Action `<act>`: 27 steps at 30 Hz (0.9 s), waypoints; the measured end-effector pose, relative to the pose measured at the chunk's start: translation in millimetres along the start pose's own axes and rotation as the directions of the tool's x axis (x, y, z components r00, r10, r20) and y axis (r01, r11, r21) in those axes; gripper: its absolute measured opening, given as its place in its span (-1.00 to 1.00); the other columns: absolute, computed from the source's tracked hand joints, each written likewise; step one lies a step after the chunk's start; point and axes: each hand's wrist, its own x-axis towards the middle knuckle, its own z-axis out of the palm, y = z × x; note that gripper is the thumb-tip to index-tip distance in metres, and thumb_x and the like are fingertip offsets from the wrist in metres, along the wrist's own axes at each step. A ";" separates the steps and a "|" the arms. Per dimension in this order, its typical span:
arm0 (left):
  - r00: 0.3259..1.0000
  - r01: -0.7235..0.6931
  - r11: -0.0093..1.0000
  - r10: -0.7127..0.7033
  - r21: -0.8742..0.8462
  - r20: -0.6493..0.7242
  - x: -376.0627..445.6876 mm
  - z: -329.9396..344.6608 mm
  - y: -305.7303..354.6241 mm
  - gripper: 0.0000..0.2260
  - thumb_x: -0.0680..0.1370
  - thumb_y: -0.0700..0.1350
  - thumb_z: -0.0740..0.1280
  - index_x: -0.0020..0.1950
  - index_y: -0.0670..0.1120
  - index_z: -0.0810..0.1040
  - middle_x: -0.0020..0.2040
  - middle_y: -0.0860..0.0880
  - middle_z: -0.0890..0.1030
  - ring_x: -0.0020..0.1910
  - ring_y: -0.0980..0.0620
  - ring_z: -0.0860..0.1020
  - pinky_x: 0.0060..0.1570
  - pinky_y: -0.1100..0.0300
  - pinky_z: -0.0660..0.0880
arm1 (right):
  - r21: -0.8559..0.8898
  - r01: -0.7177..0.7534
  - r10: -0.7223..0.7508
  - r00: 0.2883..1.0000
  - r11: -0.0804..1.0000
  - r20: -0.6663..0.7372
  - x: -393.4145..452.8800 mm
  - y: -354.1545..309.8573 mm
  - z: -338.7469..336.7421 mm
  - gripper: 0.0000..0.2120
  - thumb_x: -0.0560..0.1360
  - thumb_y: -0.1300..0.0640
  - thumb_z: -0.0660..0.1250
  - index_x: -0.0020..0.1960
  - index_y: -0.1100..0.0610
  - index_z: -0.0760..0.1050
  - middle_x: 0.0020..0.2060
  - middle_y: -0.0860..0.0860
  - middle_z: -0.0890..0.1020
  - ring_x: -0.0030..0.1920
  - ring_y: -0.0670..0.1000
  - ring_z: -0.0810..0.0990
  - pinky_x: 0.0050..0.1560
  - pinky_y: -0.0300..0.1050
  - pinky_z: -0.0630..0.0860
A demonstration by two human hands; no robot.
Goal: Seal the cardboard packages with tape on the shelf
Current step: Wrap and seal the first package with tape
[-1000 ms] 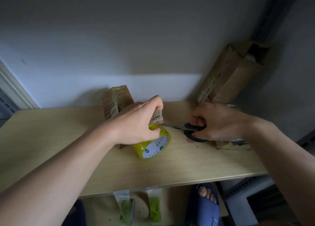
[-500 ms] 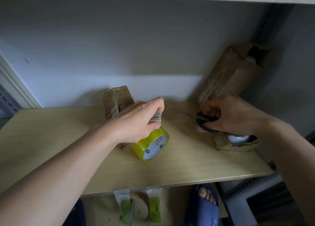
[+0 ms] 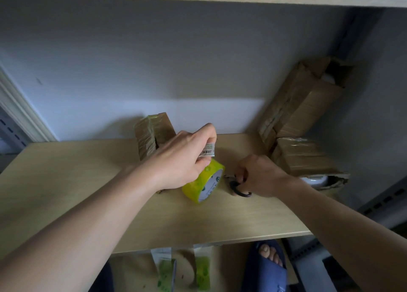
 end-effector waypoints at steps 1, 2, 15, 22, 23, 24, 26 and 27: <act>1.000 -0.002 1.000 0.002 0.001 -0.005 -0.1 0.2 0.5 -0.76 0.61 -0.11 0.35 0.04 0.07 0.27 -0.21 0.04 0.55 -0.30 0.07 0.46 -0.36 0.23 0.33 | 0.067 -0.012 0.010 1.000 0.998 0.026 -0.4 0.7 -0.3 -0.88 0.38 0.19 0.53 -0.19 0.08 0.59 -0.23 0.04 0.69 -0.29 0.05 0.66 -0.30 -0.20 0.59; 1.000 -0.002 1.000 0.002 -0.005 -0.012 0.0 0.5 1.2 -0.76 0.61 -0.12 0.36 0.06 0.06 0.28 -0.22 0.06 0.53 -0.32 0.10 0.45 -0.39 0.28 0.29 | 0.136 -0.029 0.020 0.998 0.990 0.064 -1.3 1.4 -1.1 -0.89 0.41 0.20 0.54 -0.15 0.13 0.61 -0.26 0.08 0.70 -0.34 0.06 0.68 -0.31 -0.17 0.63; 0.998 0.022 0.999 -0.025 -0.049 -0.064 4.0 2.5 5.5 -0.69 0.56 -0.22 0.38 0.16 0.05 0.33 -0.32 -0.02 0.55 -0.35 -0.09 0.52 -0.29 -0.07 0.50 | 0.807 0.279 -0.036 0.951 0.520 -0.306 -31.1 -65.4 -33.5 -0.66 0.44 0.03 0.56 -0.04 0.21 0.48 -0.36 0.05 0.61 -0.53 -0.02 0.42 -0.51 -0.23 0.35; 0.997 0.021 0.999 -0.024 -0.038 -0.073 3.1 2.2 5.8 -0.53 0.58 -0.24 0.37 0.40 0.05 0.29 -0.28 0.07 0.58 -0.32 0.08 0.54 -0.19 0.12 0.50 | 0.884 0.277 -0.100 0.961 0.377 -0.258 -23.6 -45.7 -45.3 -0.70 0.50 0.35 0.46 0.20 0.24 0.52 -0.33 0.09 0.57 -0.52 -0.12 0.41 -0.49 -0.33 0.34; 0.997 0.009 0.999 -0.011 -0.030 -0.071 2.8 2.8 5.5 -0.50 0.58 -0.25 0.36 0.44 0.06 0.28 -0.23 0.07 0.62 -0.26 0.09 0.57 -0.13 0.14 0.52 | 0.877 0.274 -0.077 0.961 0.396 -0.266 -19.7 -39.4 -44.8 -0.72 0.51 0.34 0.44 0.21 0.25 0.55 -0.38 0.05 0.53 -0.50 -0.08 0.36 -0.49 -0.30 0.31; 0.998 0.000 1.000 -0.001 -0.014 -0.067 2.5 3.2 5.4 -0.49 0.58 -0.27 0.35 0.47 0.05 0.30 -0.19 0.09 0.63 -0.23 0.10 0.58 -0.10 0.17 0.51 | 0.860 0.256 -0.027 0.962 0.441 -0.272 -12.8 -31.7 -40.6 -0.77 0.53 0.34 0.43 0.18 0.25 0.58 -0.42 0.02 0.49 -0.49 -0.06 0.34 -0.48 -0.28 0.30; 0.998 -0.005 0.999 0.007 0.031 -0.058 2.6 3.7 5.5 -0.55 0.59 -0.29 0.33 0.45 0.00 0.41 -0.17 0.13 0.62 -0.17 0.13 0.54 -0.05 0.23 0.44 | 0.787 0.163 0.106 0.955 0.594 -0.277 4.1 -18.7 -25.5 -0.90 0.54 0.32 0.45 0.01 0.17 0.65 -0.47 -0.09 0.54 -0.48 -0.10 0.40 -0.43 -0.25 0.37; 0.998 -0.002 0.999 0.005 0.048 -0.059 2.3 4.0 5.9 -0.59 0.60 -0.29 0.32 0.43 -0.02 0.46 -0.16 0.14 0.61 -0.14 0.14 0.52 -0.02 0.24 0.42 | 0.724 0.099 0.158 0.947 0.683 -0.278 13.0 -13.2 -16.3 -0.89 0.52 0.29 0.47 -0.08 0.09 0.66 -0.45 -0.13 0.59 -0.45 -0.13 0.47 -0.36 -0.24 0.42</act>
